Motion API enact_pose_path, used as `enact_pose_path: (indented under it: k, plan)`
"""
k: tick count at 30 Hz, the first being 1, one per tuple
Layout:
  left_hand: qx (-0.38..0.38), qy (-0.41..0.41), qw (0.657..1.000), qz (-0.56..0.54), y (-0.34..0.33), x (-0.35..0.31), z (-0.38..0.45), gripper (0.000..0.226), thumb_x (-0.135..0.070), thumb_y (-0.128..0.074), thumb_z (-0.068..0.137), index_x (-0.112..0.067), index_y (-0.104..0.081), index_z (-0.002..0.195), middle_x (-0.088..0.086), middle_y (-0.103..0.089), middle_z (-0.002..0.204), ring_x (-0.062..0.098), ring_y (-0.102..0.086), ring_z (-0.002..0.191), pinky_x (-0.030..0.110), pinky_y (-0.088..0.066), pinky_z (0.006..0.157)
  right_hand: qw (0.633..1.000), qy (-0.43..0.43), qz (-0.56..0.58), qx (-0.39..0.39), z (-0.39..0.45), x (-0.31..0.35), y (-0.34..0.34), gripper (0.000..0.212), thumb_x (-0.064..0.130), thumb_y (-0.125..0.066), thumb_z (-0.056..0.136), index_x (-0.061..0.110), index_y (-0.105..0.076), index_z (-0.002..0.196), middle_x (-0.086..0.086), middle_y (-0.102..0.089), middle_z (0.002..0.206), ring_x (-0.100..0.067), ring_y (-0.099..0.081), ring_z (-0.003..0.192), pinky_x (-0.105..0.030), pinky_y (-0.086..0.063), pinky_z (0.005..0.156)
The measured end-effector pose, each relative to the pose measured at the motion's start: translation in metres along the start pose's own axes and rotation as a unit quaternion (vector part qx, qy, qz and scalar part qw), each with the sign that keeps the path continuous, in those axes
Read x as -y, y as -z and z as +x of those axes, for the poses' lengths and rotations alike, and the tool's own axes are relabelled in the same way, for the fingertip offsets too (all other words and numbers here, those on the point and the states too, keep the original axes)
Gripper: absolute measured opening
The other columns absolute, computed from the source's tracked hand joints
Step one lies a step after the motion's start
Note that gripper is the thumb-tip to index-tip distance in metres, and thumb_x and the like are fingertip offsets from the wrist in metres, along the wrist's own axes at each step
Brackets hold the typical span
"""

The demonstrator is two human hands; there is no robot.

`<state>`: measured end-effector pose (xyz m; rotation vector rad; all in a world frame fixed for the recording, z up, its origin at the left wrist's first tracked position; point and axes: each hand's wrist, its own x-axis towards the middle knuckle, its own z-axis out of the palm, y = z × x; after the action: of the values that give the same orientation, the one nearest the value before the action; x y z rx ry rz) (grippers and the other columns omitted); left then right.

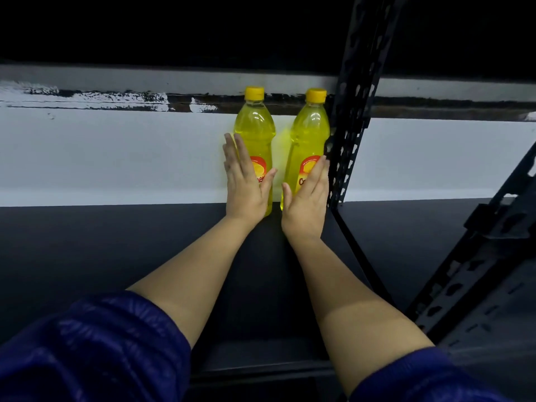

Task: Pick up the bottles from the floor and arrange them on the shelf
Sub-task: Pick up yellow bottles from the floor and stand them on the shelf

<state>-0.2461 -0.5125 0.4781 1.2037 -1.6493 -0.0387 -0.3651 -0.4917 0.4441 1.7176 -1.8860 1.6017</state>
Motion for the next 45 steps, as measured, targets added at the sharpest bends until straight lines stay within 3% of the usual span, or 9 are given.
enact_pose_path:
  k: [3,7,11,19,22,26,32,39,45]
  plan:
    - [0.031,0.011,0.999,-0.028,0.002,0.000,-0.004,0.089,-0.042,-0.045,0.108,-0.014,0.019,0.162,0.009,0.022,0.171,0.029,0.016,0.159,0.045,-0.007,0.130,0.999,-0.042,0.026,0.005,0.000,0.000,0.011,0.091,0.045,-0.065,0.102,0.029,-0.006,0.169,-0.005,-0.031,0.168,-0.030,-0.039,0.146,-0.047,-0.048,0.107]
    - [0.063,0.023,0.995,-0.079,0.009,0.006,-0.023,0.089,-0.021,-0.052,0.108,-0.026,0.018,0.163,-0.002,0.020,0.172,0.012,0.009,0.157,-0.005,-0.010,0.106,0.995,-0.063,0.071,0.013,0.000,-0.003,0.022,0.088,0.028,-0.067,0.096,0.037,-0.015,0.167,-0.001,-0.042,0.156,-0.024,-0.045,0.138,-0.030,-0.040,0.090]
    - [0.065,0.026,0.994,-0.084,0.011,0.008,-0.025,0.086,-0.022,-0.052,0.108,-0.024,0.013,0.165,0.000,0.014,0.173,0.001,0.003,0.148,-0.014,-0.015,0.092,0.996,-0.055,0.071,0.005,0.001,0.000,0.019,0.085,0.025,-0.071,0.096,0.035,-0.024,0.166,-0.001,-0.043,0.154,-0.024,-0.046,0.138,-0.029,-0.040,0.092]
    - [0.049,0.015,0.996,-0.078,0.009,0.010,-0.023,0.091,-0.023,-0.061,0.104,-0.028,0.006,0.166,-0.003,0.003,0.174,0.012,-0.010,0.157,0.013,-0.038,0.107,0.995,-0.075,0.063,0.023,0.005,-0.001,0.018,0.091,0.029,-0.084,0.090,0.031,-0.029,0.162,-0.003,-0.043,0.151,-0.023,-0.046,0.138,-0.029,-0.039,0.096]
    - [0.069,0.015,0.993,-0.099,0.011,0.018,-0.023,0.099,-0.018,-0.068,0.100,-0.030,0.006,0.166,-0.002,-0.003,0.174,0.019,-0.013,0.159,0.007,-0.034,0.108,0.994,-0.080,0.072,0.033,0.005,-0.002,0.019,0.096,0.025,-0.088,0.087,0.031,-0.028,0.161,-0.003,-0.042,0.150,-0.024,-0.048,0.138,-0.030,-0.041,0.097]
    - [0.096,0.015,0.990,-0.100,0.015,0.026,-0.024,0.108,-0.016,-0.074,0.096,-0.036,0.007,0.164,-0.003,-0.012,0.172,0.022,-0.018,0.159,0.044,-0.037,0.122,0.989,-0.095,0.099,0.051,0.005,-0.002,0.023,0.101,0.015,-0.088,0.085,0.031,-0.025,0.162,-0.003,-0.041,0.151,-0.022,-0.048,0.139,-0.036,-0.047,0.105]
    - [0.104,0.027,0.990,-0.094,0.026,0.013,-0.027,0.108,-0.014,-0.075,0.094,-0.033,0.004,0.165,-0.001,-0.019,0.170,0.024,-0.024,0.156,0.052,-0.039,0.120,0.987,-0.104,0.095,0.080,-0.001,0.005,0.036,0.108,0.008,-0.087,0.083,0.033,-0.020,0.165,-0.004,-0.040,0.152,-0.024,-0.047,0.139,-0.043,-0.052,0.107]
    - [0.187,0.053,0.944,0.267,0.083,-0.013,-0.048,0.086,-0.079,-0.033,0.096,-0.035,-0.009,0.165,0.005,0.004,0.174,0.035,0.002,0.160,0.063,-0.009,0.126,0.977,-0.053,-0.057,0.197,-0.031,0.026,0.086,0.092,0.057,-0.064,0.097,0.039,-0.009,0.169,0.002,-0.005,0.178,-0.030,-0.001,0.164,-0.061,-0.009,0.128]
    - [0.281,0.127,0.894,0.326,0.162,-0.046,-0.117,0.091,-0.091,-0.015,0.087,-0.042,-0.011,0.164,-0.004,0.008,0.174,0.026,0.012,0.160,0.059,0.003,0.127,0.925,0.010,-0.159,0.344,-0.073,0.042,0.143,0.088,0.079,-0.043,0.096,0.044,-0.006,0.168,0.008,0.002,0.178,-0.026,0.006,0.164,-0.059,-0.003,0.130]
